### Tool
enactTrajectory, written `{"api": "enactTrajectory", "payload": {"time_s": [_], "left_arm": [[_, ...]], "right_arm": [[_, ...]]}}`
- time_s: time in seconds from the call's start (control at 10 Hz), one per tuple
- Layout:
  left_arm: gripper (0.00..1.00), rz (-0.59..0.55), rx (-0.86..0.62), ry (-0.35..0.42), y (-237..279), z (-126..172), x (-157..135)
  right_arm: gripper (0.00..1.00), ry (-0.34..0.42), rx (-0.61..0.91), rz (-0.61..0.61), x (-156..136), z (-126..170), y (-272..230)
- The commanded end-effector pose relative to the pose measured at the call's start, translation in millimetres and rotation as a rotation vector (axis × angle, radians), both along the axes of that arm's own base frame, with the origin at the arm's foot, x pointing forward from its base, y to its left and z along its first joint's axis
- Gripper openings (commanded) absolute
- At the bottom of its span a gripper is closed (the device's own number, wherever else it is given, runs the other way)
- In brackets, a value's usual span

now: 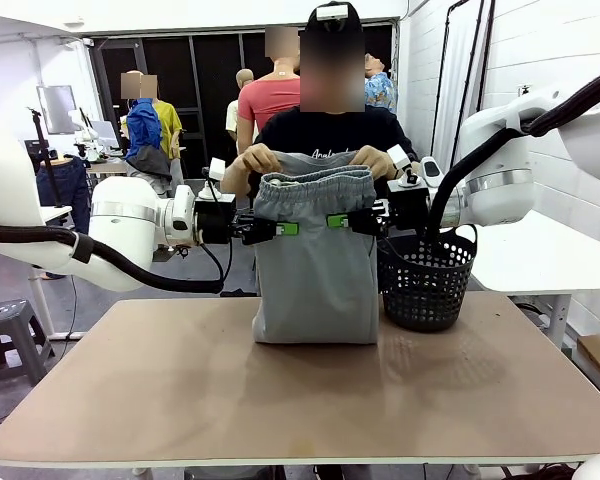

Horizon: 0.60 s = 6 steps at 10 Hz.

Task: Fold the training pants.
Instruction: Release the ends of the Training pants and then grab the overlapped ends.

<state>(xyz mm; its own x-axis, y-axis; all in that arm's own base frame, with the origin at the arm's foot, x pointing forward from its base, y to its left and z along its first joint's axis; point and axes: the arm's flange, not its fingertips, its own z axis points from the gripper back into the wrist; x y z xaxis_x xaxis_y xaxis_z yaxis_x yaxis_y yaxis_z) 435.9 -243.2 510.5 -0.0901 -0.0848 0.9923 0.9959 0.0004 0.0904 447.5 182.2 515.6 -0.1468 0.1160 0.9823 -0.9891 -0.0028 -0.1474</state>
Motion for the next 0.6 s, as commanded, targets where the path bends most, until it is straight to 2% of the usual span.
{"api": "enactTrajectory", "payload": {"time_s": [0.0,0.5], "left_arm": [[0.0,0.01,-0.018,-0.007,-1.4,4.6,-2.9],[0.0,0.01,-0.018,-0.007,-1.4,4.6,-2.9]], "right_arm": [[0.0,-0.001,0.028,0.003,-4.7,1.1,-1.6],[0.0,-0.001,0.028,0.003,-4.7,1.1,-1.6]]}}
